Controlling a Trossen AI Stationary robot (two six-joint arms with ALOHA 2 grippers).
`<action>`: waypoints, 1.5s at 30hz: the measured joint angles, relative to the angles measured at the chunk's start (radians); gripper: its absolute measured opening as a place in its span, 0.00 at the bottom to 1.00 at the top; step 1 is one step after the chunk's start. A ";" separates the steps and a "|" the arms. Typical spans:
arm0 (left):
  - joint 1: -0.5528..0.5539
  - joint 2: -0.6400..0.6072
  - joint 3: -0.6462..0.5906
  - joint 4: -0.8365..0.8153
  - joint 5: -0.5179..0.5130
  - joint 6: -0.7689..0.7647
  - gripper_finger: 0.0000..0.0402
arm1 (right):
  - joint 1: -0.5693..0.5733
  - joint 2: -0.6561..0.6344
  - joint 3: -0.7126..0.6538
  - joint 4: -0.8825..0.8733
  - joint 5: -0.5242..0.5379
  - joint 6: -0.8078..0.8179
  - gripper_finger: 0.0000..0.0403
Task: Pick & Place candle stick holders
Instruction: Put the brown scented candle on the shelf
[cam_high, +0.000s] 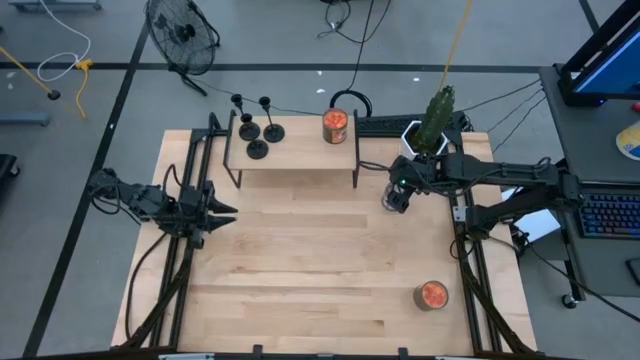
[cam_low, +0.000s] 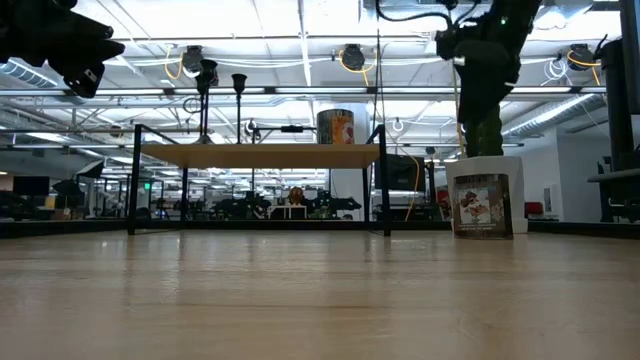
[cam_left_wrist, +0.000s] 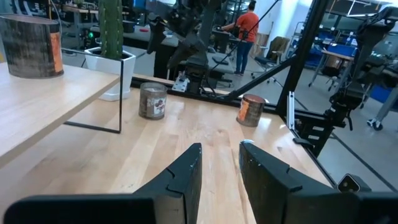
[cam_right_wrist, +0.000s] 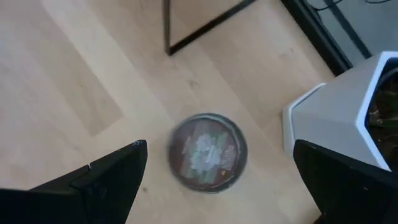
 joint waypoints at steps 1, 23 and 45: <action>0.000 0.000 0.000 0.000 0.000 0.001 0.28 | 0.000 0.000 -0.015 0.010 0.005 -0.002 0.98; 0.000 0.000 0.000 0.001 0.000 -0.012 0.28 | -0.038 0.001 -0.124 0.085 -0.077 -0.149 0.98; 0.000 0.000 0.000 0.001 0.000 -0.010 0.28 | -0.038 0.001 -0.124 0.093 -0.078 -0.254 0.98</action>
